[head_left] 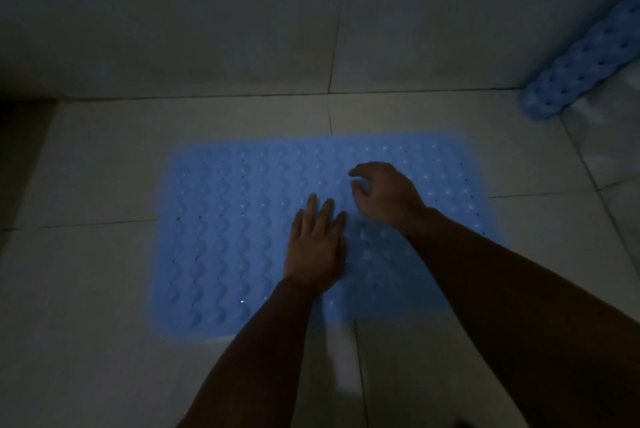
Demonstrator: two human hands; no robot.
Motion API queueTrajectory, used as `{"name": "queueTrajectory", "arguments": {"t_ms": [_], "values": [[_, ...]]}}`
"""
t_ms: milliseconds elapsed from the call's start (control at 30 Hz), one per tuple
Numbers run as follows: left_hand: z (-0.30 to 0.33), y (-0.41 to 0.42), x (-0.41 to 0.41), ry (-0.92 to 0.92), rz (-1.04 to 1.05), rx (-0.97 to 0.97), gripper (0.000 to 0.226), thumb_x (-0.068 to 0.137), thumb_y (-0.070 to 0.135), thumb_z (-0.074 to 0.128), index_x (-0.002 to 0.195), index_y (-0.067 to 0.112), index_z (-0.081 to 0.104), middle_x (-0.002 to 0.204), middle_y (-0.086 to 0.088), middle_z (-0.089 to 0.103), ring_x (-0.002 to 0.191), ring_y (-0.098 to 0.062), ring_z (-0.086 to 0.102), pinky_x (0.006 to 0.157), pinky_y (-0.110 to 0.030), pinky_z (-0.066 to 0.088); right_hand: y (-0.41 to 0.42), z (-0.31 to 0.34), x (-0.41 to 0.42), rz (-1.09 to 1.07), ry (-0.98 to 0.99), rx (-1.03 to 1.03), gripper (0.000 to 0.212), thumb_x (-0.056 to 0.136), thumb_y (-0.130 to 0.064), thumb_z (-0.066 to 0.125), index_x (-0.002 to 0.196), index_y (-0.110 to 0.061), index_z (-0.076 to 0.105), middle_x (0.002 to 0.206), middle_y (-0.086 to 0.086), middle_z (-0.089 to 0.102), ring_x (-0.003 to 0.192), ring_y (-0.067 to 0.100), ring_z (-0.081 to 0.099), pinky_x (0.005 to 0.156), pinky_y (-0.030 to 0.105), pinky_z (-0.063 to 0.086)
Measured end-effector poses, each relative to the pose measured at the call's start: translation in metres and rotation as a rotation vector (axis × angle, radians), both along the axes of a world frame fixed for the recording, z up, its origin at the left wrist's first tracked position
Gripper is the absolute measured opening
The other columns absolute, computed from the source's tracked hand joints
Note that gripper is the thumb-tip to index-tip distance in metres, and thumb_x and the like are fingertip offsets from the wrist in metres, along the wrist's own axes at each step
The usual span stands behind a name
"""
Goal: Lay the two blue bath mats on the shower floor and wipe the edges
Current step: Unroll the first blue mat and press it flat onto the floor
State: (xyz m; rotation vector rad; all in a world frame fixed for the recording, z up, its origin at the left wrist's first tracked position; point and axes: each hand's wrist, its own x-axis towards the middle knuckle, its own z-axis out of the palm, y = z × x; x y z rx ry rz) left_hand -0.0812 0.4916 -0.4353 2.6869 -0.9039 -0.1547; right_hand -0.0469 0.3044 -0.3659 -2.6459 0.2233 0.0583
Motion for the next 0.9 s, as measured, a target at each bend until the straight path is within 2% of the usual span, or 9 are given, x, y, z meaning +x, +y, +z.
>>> {"name": "queueTrajectory", "arguments": {"t_ms": [100,167,267,367,467,600,800,833,900], "values": [[-0.020,-0.016,-0.014,0.027,-0.105,0.021,0.067,0.100,0.051,0.040,0.159,0.021,0.031,0.169,-0.013,0.015,0.157,-0.039,-0.001,0.122,-0.062,0.015,-0.011,-0.019,-0.006,-0.039,-0.156,-0.018,0.025,0.091,-0.027,0.062,0.111,-0.017,0.074,0.117,0.001,0.072,0.115,0.026,0.062,0.094,0.038,0.053],[-0.020,-0.018,-0.019,-0.008,-0.096,0.070,0.077,0.100,0.064,0.036,0.162,0.022,0.022,0.171,-0.013,0.006,0.157,-0.037,-0.004,0.124,-0.061,0.009,-0.013,-0.025,-0.010,-0.011,-0.132,-0.012,0.028,0.091,-0.029,0.058,0.110,-0.015,0.073,0.115,0.004,0.071,0.113,0.028,0.062,0.092,0.040,0.054],[-0.020,-0.021,-0.021,-0.036,-0.093,0.103,0.085,0.098,0.072,0.032,0.163,0.021,0.015,0.171,-0.011,0.001,0.157,-0.036,-0.006,0.123,-0.061,0.009,-0.020,-0.035,-0.006,0.007,-0.057,0.012,0.039,0.091,-0.041,0.047,0.110,-0.017,0.072,0.114,0.003,0.071,0.112,0.028,0.062,0.095,0.042,0.052],[-0.019,-0.021,-0.021,-0.020,-0.088,0.105,0.088,0.098,0.073,0.031,0.163,0.016,0.013,0.171,-0.010,-0.002,0.157,-0.034,-0.008,0.124,-0.060,0.009,-0.021,-0.043,-0.007,0.009,-0.095,0.016,0.036,0.091,-0.037,0.049,0.106,-0.014,0.072,0.110,0.005,0.071,0.109,0.030,0.062,0.093,0.041,0.053],[-0.020,-0.022,-0.022,-0.009,-0.084,0.119,0.091,0.098,0.072,0.031,0.162,0.010,0.015,0.171,-0.011,0.001,0.158,-0.032,-0.007,0.124,-0.060,0.009,-0.021,-0.045,-0.005,0.007,-0.107,-0.003,0.029,0.092,-0.031,0.053,0.105,-0.014,0.072,0.110,0.005,0.071,0.108,0.030,0.061,0.090,0.043,0.054],[-0.022,-0.022,-0.021,0.011,-0.083,0.144,0.091,0.098,0.073,0.028,0.162,0.009,0.017,0.171,-0.012,0.003,0.158,-0.030,-0.007,0.125,-0.059,0.008,-0.018,-0.043,-0.003,-0.024,-0.092,0.014,0.033,0.090,-0.035,0.048,0.104,-0.017,0.071,0.109,0.003,0.070,0.109,0.029,0.060,0.089,0.044,0.054],[-0.001,-0.032,-0.013,0.198,-0.077,0.204,0.089,0.095,0.071,0.027,0.163,0.013,0.014,0.171,-0.008,-0.003,0.158,-0.027,-0.010,0.126,-0.055,-0.003,-0.026,-0.023,-0.001,0.006,0.004,-0.067,0.020,0.093,-0.030,0.057,0.104,-0.022,0.071,0.110,0.004,0.068,0.107,0.031,0.060,0.087,0.042,0.053],[0.007,-0.035,-0.007,0.247,-0.074,0.204,0.086,0.096,0.068,0.030,0.162,0.015,0.016,0.171,-0.007,-0.001,0.158,-0.027,-0.007,0.126,-0.054,-0.002,-0.028,-0.019,-0.001,-0.008,0.053,-0.083,0.021,0.093,-0.032,0.056,0.104,-0.022,0.071,0.110,0.007,0.067,0.106,0.033,0.061,0.087,0.044,0.053],[0.025,-0.036,0.009,0.249,-0.066,0.175,0.069,0.097,0.055,0.037,0.154,0.018,0.037,0.167,-0.007,0.024,0.155,-0.028,0.017,0.124,-0.050,0.018,-0.028,-0.016,-0.005,-0.094,0.187,-0.107,0.026,0.094,-0.037,0.053,0.106,-0.021,0.070,0.111,0.011,0.065,0.107,0.037,0.060,0.091,0.048,0.052]]}}
